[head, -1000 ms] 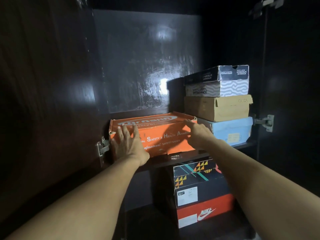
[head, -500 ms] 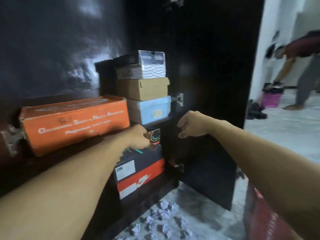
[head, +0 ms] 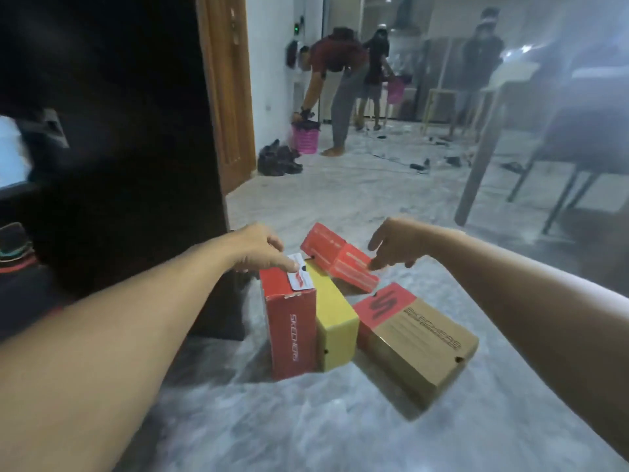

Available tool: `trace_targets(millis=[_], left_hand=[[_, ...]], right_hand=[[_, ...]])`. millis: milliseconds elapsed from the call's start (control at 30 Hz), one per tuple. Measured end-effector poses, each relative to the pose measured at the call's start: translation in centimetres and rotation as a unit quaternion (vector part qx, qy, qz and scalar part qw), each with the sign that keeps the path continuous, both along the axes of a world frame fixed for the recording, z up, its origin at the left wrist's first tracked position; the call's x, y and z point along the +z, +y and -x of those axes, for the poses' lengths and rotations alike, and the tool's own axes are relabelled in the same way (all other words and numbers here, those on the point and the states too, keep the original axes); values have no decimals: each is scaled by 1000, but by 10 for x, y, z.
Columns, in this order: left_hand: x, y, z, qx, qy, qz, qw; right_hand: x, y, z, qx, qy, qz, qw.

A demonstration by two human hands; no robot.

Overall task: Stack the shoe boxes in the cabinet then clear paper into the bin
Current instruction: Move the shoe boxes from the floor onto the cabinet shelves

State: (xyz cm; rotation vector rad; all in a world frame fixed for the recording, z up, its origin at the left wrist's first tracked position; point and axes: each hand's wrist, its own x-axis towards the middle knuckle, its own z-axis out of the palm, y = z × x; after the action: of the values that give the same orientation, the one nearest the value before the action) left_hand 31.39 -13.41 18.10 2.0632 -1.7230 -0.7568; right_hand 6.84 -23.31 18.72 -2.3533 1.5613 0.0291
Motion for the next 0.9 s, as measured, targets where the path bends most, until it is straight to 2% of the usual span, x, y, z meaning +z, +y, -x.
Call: trace_targets(millis=[300,633,767,900], left_hand=[[-115,-105,123,-112,21,-28,993],[-231,-193,174,-136,-25,-70,988],[-254,-215,191,-141,-35,-79,986],[-277,-228,205,-159,-44,-89,982]], right_hand=[[-133,-43,106,-89,23,-77,993],[-294,-65,135,-131,75,-112,982],[-322,-62,156,-138,97,-104,980],[-328,-59,190,-203,86,-117,968]])
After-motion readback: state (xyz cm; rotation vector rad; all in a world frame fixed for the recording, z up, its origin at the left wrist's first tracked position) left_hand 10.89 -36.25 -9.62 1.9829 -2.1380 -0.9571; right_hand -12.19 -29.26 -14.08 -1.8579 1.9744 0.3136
